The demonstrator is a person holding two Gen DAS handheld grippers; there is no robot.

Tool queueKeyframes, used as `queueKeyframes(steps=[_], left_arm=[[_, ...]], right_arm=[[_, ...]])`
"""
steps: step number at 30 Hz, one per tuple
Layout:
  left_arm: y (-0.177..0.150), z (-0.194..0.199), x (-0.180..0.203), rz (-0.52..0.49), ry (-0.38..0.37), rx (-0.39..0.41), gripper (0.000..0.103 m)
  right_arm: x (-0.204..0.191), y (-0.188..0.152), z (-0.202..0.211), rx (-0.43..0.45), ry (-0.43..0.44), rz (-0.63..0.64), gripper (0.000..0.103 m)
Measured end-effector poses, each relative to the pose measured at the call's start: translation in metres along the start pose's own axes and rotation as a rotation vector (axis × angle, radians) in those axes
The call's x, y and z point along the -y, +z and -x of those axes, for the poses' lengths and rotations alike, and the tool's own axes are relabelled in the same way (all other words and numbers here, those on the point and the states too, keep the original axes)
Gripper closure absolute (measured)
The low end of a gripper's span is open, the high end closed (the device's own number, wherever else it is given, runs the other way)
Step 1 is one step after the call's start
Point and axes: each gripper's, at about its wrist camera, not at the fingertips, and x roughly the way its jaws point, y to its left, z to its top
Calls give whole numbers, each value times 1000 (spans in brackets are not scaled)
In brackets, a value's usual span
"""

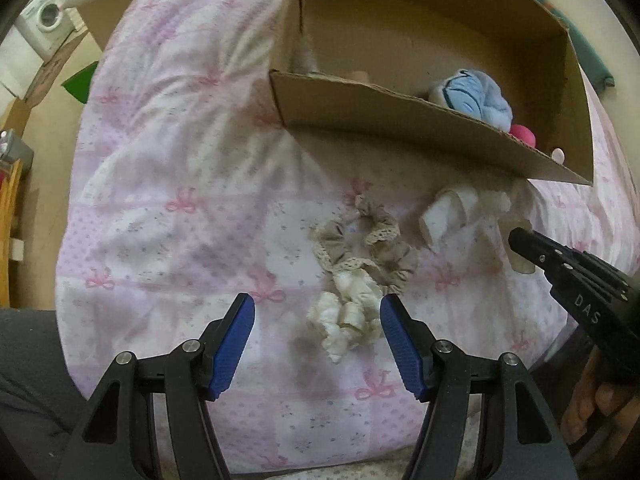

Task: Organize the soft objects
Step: 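Lower the right tool and grasp the translucent tan cone, then lower the left tool and grasp the white crumpled cloth, then lift the cone with the right tool while the left tool carries the cloth over the box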

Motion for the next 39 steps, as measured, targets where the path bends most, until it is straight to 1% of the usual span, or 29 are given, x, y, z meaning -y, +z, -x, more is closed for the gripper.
queueKeyframes(steps=[2, 5, 6, 8, 9, 10, 12, 13, 14, 16, 17, 21, 24, 28, 31, 33, 34, 39], left_arm=[[1, -1, 2, -6, -15, -9, 41], [1, -8, 7, -18, -14, -37, 41], [1, -11, 8, -23, -13, -48, 41], [-1, -14, 11, -35, -13, -57, 43], [-1, -15, 13, -45, -13, -58, 49], [-2, -16, 15, -53, -17, -61, 60], [-3, -20, 18, -61, -26, -73, 75], [-3, -21, 18, -62, -32, -75, 80], [-4, -19, 20, -69, -49, -75, 83], [-7, -17, 24, -96, -45, -65, 86], [-8, -15, 25, -106, -31, -59, 87], [-8, -9, 19, -91, -25, -51, 88], [-8, 1, 9, -67, -6, -20, 88], [-9, 18, -4, -36, 60, 51, 88], [-9, 29, -13, 8, 47, 98, 88], [-7, 43, -18, 35, 28, 160, 88], [-7, 48, -20, 40, 25, 179, 88], [-6, 75, -27, 67, 15, 304, 88]], right_arm=[[-2, 0, 2, 6, 4, -7, 90], [-3, -2, 6, 16, 12, -21, 90], [4, -3, 9, 19, 16, -26, 90], [6, 2, 10, 20, 21, -35, 90], [9, 0, 11, 19, 23, -36, 90], [8, 0, 9, 17, 27, -37, 90], [5, -1, 8, 15, 30, -34, 90], [4, -1, 8, 15, 31, -31, 90], [4, 0, 8, 16, 34, -30, 90], [5, 0, 10, 17, 35, -31, 90], [5, 0, 10, 17, 38, -35, 90], [6, -2, 13, 21, 56, -37, 90], [6, -3, 18, 29, 64, -41, 90], [9, -4, 32, 69, 73, -52, 90], [11, -5, 39, 84, 95, -64, 90], [12, -6, 43, 92, 115, -71, 90], [13, -7, 47, 101, 129, -72, 90], [18, -12, 71, 180, 200, -93, 90]])
